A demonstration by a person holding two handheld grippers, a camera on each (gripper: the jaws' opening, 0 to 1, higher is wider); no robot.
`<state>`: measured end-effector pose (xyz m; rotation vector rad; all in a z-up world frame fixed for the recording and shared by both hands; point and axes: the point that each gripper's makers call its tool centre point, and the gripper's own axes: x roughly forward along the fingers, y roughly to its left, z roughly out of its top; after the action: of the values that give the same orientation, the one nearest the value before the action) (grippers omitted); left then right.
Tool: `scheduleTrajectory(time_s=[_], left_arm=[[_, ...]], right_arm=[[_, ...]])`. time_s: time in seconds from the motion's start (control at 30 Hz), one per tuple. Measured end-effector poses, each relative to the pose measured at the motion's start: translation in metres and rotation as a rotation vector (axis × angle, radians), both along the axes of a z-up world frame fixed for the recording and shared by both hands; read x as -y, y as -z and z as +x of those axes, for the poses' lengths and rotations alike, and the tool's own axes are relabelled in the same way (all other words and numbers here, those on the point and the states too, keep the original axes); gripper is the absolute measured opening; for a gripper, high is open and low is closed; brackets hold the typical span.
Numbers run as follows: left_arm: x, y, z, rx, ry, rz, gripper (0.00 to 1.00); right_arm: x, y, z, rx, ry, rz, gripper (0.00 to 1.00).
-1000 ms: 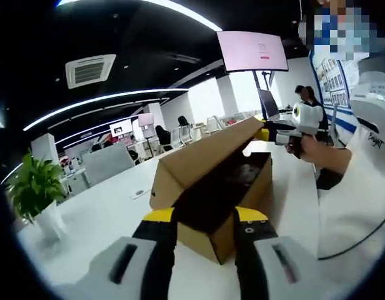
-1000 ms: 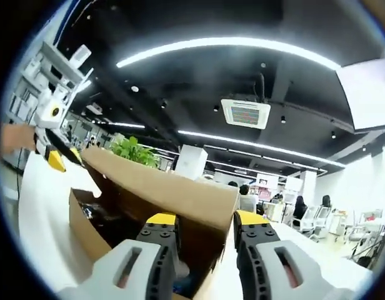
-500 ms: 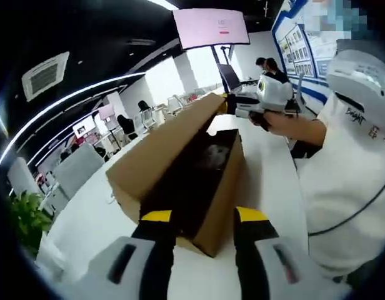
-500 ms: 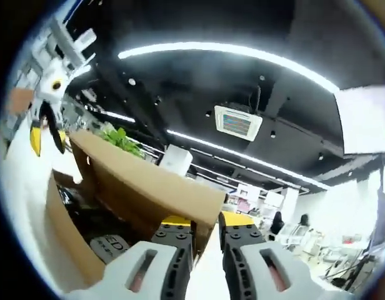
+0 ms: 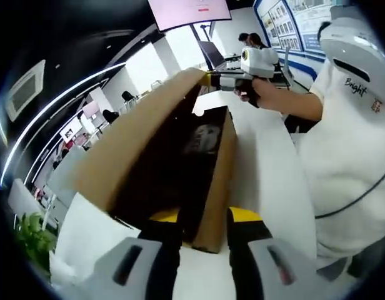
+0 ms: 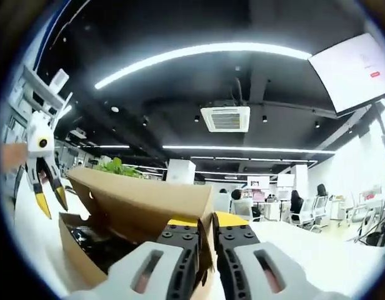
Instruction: Operate the shoe box by opening the lid, removing the specified soft item, and placing it in the target area until the item is outside and the box remains undamaged.
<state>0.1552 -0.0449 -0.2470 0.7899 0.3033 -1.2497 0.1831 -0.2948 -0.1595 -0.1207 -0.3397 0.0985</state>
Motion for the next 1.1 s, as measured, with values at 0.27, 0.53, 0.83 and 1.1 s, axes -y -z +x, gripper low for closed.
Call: scheduleTrajectory(time_s=[0.27,0.53,0.83,1.1], left_arm=[[0.005,0.012,0.0,-0.035,0.039,0.078,0.24],[0.002,0.015,0.004,-0.063,0.045,0.104,0.11],[0.002,0.017,0.007,-0.071,0.08,0.13,0.04],[0.001,0.021,0.008,-0.063,0.072,0.161,0.05]], right_arm=[[0.001,-0.003,0.003,-0.042,0.016,-0.044,0.04],[-0.001,-0.004,0.006,-0.1,0.041,-0.154,0.04],[0.0,-0.006,0.008,-0.106,0.016,-0.119,0.04],[-0.001,-0.009,0.012,-0.107,0.059,-0.22,0.04]])
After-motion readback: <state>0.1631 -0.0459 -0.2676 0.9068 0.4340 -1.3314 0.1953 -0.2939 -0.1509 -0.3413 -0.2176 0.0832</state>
